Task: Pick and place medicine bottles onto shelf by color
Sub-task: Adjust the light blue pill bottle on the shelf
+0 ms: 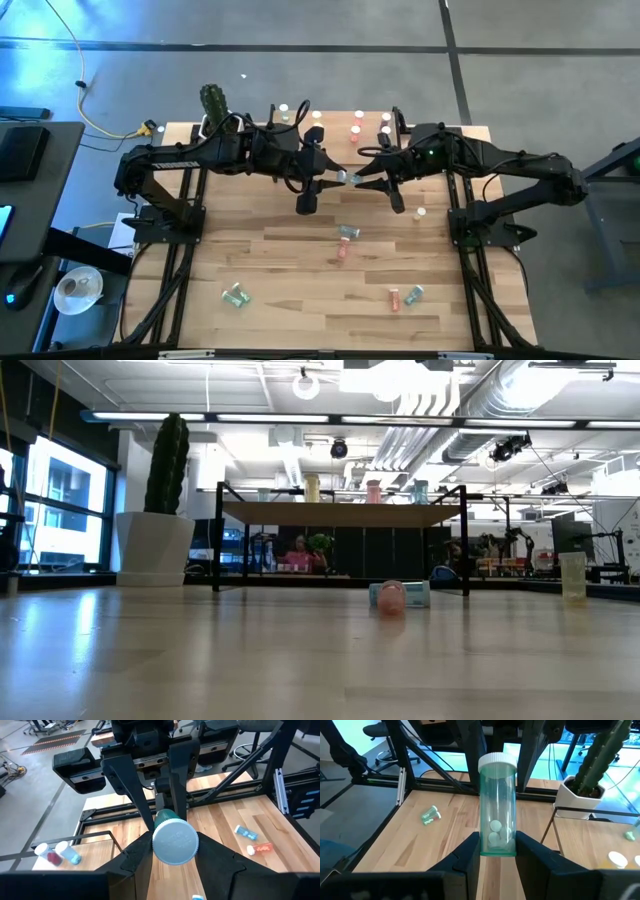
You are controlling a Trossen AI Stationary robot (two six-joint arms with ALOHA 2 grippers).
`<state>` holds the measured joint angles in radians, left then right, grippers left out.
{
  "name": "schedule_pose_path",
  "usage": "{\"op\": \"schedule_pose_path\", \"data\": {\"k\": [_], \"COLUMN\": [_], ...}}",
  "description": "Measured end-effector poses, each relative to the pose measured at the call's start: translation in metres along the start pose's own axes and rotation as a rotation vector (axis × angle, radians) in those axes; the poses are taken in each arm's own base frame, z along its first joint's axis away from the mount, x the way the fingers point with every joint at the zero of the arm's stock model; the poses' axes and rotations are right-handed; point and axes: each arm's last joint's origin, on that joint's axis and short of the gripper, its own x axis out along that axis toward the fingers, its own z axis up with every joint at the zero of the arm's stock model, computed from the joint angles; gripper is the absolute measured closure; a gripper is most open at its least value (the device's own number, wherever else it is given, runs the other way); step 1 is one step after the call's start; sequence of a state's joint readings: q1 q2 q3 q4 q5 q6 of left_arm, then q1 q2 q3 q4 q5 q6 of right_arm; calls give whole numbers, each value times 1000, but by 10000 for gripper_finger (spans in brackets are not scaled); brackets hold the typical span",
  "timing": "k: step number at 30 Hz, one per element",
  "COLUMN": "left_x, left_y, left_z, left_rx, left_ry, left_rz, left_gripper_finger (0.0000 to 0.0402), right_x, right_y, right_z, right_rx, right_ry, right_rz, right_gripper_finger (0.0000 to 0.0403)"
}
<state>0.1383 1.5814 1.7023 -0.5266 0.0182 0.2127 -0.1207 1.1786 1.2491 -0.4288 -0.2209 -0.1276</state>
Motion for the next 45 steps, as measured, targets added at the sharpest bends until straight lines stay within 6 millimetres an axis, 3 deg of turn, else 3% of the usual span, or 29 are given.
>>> {"op": "schedule_pose_path", "data": {"k": [5,18,30,37,45], "left_x": [0,0,0,-1,-13], "left_y": [0,-1,-1,-1,7], "left_z": [0,-2,-2,-5,-13], "left_rx": [0,-3,0,-1,38], "left_ry": [1,20,23,55,181], "left_rz": [1,-5,-3,-3,166], "left_gripper_finger": [273,273,297,288,294], "right_x": [0,-3,-2,-3,-12], "right_y": [0,0,0,0,2], "right_z": [0,1,1,1,3], "right_rx": [1,22,24,24,20], "right_ry": [0,-8,-4,-5,-19], "right_rz": [-1,-20,-16,-14,-15], "right_gripper_finger": [298,220,218,217,217]}}
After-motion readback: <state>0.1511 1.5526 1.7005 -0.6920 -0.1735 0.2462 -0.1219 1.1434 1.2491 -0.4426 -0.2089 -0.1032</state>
